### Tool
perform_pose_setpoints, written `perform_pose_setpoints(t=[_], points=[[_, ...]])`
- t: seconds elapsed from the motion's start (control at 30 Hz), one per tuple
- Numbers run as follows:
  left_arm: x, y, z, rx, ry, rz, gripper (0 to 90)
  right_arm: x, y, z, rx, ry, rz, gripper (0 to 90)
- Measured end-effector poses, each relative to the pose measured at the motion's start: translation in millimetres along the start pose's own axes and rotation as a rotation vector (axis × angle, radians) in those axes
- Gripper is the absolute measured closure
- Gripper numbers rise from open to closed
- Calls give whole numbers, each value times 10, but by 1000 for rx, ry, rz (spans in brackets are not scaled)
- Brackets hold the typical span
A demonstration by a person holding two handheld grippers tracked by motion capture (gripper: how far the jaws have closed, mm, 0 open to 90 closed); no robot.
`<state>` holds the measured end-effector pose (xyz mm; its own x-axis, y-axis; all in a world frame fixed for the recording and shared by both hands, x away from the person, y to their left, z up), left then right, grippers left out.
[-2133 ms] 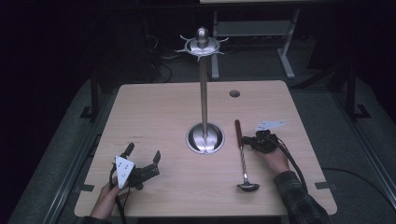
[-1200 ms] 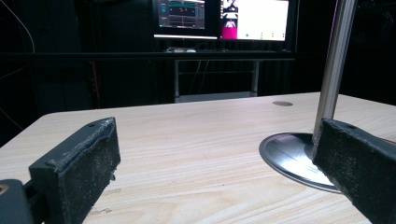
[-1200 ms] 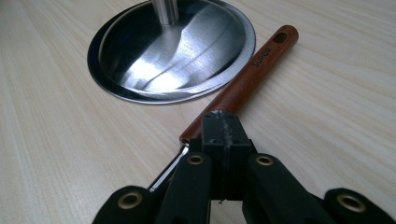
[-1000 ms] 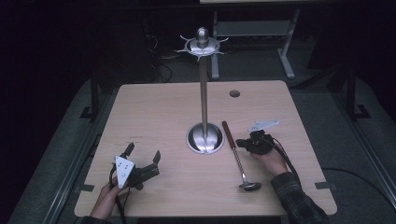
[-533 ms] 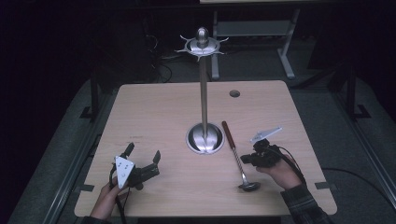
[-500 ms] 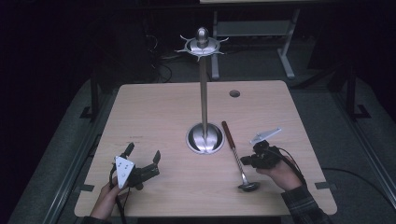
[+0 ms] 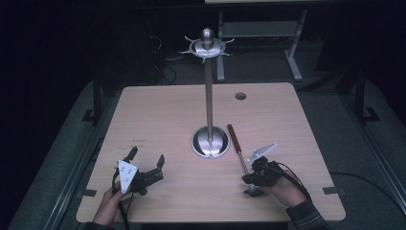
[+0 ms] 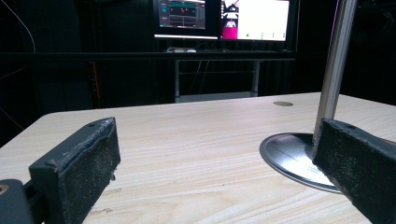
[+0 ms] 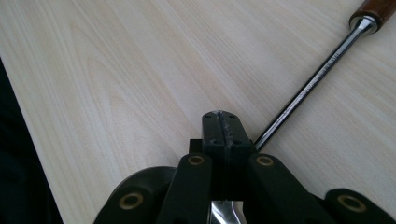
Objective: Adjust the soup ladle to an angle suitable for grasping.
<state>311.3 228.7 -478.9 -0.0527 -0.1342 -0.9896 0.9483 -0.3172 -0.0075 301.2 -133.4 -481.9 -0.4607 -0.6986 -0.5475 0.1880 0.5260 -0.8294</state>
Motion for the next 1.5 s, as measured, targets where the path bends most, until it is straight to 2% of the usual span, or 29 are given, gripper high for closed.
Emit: perform_pose_setpoints(t=[0.5,0.87,1.5], points=[[-1,-1,0,0,-1,-1,2,4,127,40,0,-4,-68,897],[-1,-1,0,0,-2,-1,2,72,71,110,-25,22,-105,897],[-1,-1,0,0,-3,-1,2,264,-111,353,18,64,-169,898]])
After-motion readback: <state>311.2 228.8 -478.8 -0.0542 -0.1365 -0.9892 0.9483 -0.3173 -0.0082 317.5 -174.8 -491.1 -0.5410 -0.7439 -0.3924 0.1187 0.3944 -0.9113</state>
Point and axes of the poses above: each handheld gripper's, and its own axes: y roughly forward along the jaws, x roughly out of its underside, z roughly to its right, the point moved 5 cm from there along y, roughly forward along the jaws, and after that the axes turned 9 degrees about -y, right-handed, at the moved point
